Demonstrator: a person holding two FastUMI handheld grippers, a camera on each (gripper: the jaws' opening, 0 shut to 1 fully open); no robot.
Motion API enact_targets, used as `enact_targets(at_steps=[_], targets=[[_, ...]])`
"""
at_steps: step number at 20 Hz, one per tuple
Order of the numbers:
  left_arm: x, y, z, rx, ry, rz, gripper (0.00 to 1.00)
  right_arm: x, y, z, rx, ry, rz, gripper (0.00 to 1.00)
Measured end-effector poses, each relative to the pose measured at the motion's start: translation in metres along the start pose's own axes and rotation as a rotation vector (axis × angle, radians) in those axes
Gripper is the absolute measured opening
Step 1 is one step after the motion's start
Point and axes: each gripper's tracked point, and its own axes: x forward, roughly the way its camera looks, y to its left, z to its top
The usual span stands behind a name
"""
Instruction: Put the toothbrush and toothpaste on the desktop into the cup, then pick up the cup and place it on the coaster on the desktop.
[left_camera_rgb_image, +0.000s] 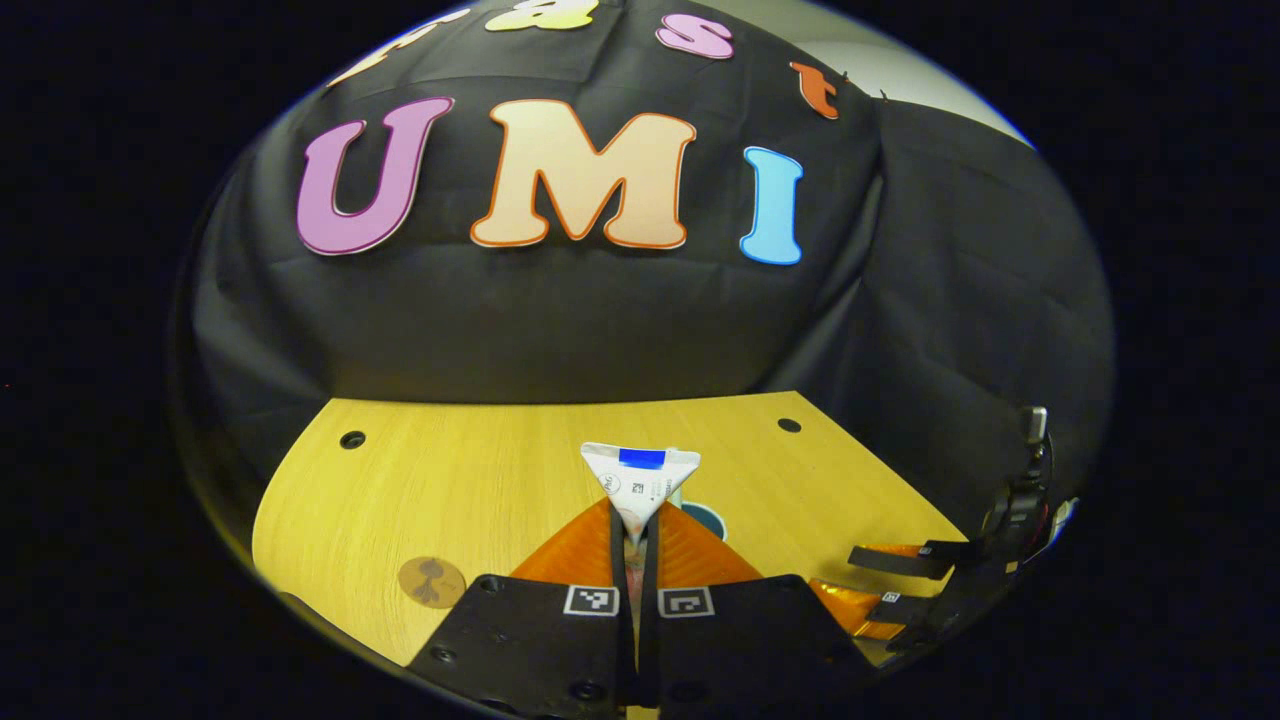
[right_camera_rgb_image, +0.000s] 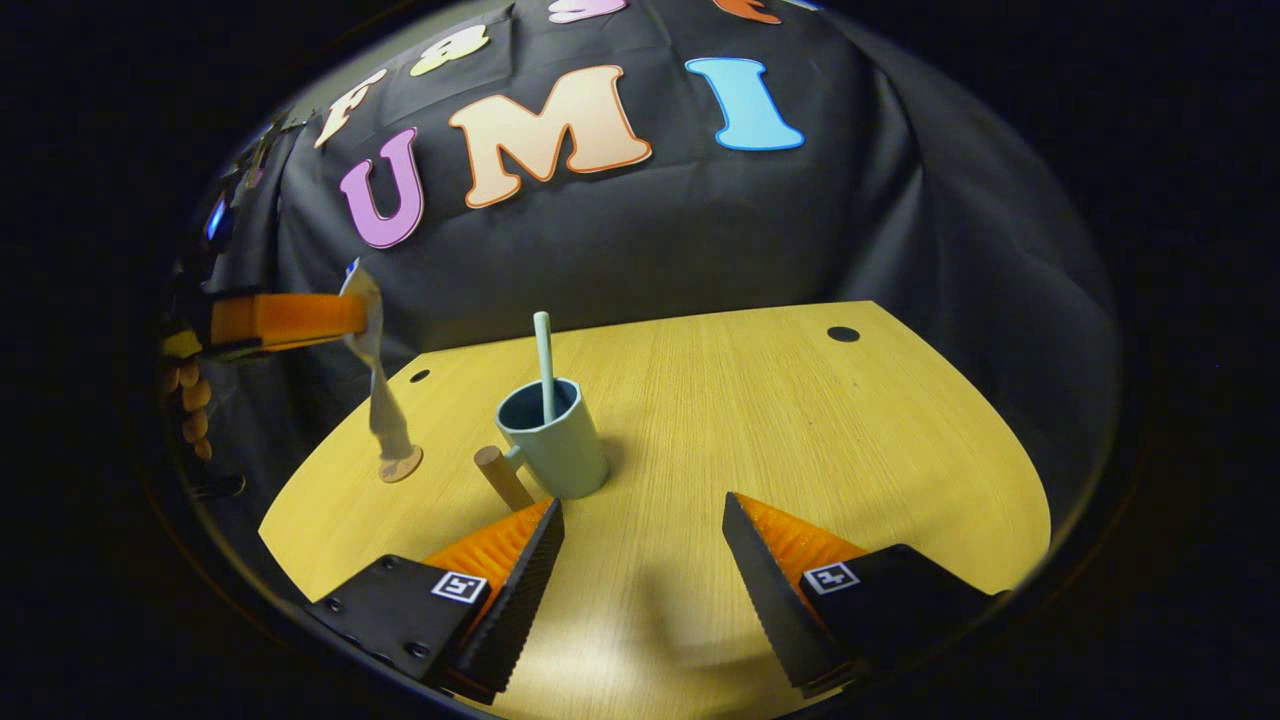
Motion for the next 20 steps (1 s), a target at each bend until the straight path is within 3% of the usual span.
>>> enact_targets(at_steps=[7, 8, 14, 20], targets=[[0.046, -0.028, 0.033, -0.046, -0.076, -0.074, 0.00, -0.018, -0.013, -0.019, -0.011, 0.037, -0.018, 0.95], [0.053, -0.031, 0.031, -0.051, -0.077, -0.079, 0.00, -0.020, -0.015, -0.020, -0.009, 0.039, -0.018, 0.99], [0.083, -0.040, 0.008, -0.142, -0.029, -0.079, 0.00, -0.028, -0.026, -0.018, -0.006, 0.040, -0.028, 0.95], [0.100, -0.038, -0.027, -0.147, 0.027, -0.032, 0.00, -0.035, -0.040, -0.019, 0.007, 0.044, -0.037, 0.99]])
